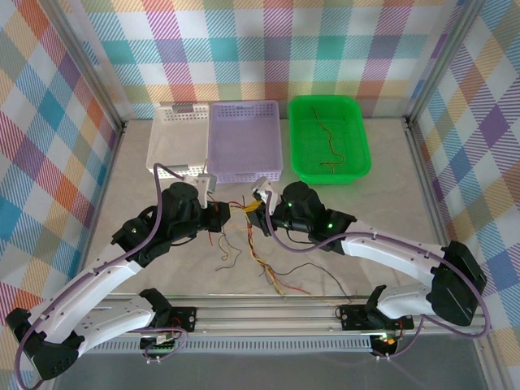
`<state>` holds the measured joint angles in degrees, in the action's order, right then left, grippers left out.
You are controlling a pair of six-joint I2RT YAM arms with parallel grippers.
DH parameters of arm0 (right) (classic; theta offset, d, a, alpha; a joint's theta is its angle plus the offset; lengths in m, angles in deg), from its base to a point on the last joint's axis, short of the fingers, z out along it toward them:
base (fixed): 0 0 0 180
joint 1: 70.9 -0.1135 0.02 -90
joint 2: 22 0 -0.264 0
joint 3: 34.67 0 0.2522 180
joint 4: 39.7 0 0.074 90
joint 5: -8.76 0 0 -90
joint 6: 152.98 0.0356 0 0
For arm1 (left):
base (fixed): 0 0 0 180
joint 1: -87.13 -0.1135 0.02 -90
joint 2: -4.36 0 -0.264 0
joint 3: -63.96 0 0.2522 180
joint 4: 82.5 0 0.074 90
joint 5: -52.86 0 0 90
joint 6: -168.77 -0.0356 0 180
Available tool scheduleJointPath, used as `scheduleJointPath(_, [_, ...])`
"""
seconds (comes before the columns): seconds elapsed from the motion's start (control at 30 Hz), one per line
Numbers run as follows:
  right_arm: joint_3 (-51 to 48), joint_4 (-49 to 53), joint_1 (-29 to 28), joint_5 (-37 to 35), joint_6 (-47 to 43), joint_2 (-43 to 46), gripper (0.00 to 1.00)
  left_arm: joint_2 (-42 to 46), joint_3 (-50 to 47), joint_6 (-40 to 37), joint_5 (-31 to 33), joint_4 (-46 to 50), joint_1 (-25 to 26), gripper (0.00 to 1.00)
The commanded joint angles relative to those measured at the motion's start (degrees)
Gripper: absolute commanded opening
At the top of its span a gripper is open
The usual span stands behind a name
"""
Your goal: Untangle the cables
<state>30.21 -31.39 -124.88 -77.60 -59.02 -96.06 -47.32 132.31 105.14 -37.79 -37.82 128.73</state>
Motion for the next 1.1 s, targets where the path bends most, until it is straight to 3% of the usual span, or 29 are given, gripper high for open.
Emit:
scheduleJointPath(0.0, [1.3, -2.3, -0.1, -2.2, 0.0, 2.5, 0.10, 0.6, 0.2, -0.3, 0.4, 0.4, 0.5, 0.00])
scheduleJointPath(0.27, [-0.1, -4.2, 3.2, -0.5, 4.7, 4.9, 0.10, 0.2, -0.4, -0.1, 0.6, 1.0, 0.5, 0.00])
scheduleJointPath(0.63, [0.1, -1.1, 15.0, 1.7, 12.5, 8.8, 0.04, -4.4, 2.3, -1.9, 2.0, 0.0, 0.5, 0.00])
scheduleJointPath(1.07, [-1.8, 9.4, 29.3, -5.4, 17.0, 19.3, 0.00, -6.6, 8.9, -12.6, 11.0, 9.3, 0.5, 0.00])
